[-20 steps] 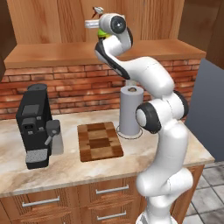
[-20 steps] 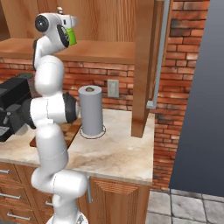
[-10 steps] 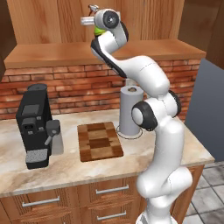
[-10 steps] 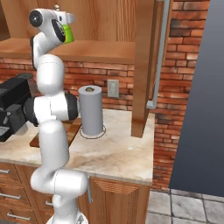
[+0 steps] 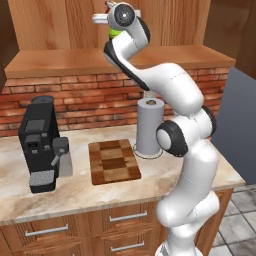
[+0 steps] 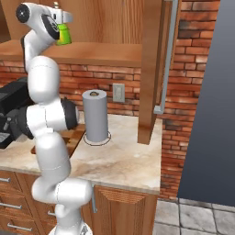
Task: Grab the spray bottle from the cabinet, then place it next to the cutting board for sanitizing. Then grab the dish brush from the countertop next to the sink and place it next to the cutting board.
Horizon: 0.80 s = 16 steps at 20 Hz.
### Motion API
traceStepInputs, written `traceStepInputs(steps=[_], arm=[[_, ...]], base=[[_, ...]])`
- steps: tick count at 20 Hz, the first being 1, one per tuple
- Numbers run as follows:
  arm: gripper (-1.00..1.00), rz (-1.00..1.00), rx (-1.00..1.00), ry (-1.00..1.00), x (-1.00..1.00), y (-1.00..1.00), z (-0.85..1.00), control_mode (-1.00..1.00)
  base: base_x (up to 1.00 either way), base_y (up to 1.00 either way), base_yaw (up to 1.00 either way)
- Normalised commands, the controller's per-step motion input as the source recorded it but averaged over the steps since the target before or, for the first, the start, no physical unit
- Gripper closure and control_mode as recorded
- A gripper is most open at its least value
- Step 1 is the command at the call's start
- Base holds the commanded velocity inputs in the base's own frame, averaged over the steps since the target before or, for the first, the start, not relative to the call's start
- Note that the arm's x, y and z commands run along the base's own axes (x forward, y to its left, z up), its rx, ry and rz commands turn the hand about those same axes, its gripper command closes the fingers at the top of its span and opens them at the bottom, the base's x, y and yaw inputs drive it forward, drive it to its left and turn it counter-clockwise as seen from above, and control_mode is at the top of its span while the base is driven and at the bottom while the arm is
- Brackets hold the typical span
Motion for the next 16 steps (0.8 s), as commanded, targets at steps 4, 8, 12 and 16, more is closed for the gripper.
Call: traceStepInputs(steps=[4,8,12,16], arm=[[1.0,-0.08,0.11,-0.02,-0.65,0.0,0.0,-1.0],[1.0,-0.12,0.1,-0.09,-0.81,0.0,0.0,-1.0],[1.0,-0.14,0.08,-0.2,-0.97,-0.01,0.01,-1.0],[1.0,-0.13,0.08,-0.2,-1.0,-0.01,0.0,-1.0]], base=[[0.0,0.0,0.0],[0.0,0.0,0.0],[0.0,0.0,0.0],[0.0,0.0,0.0]])
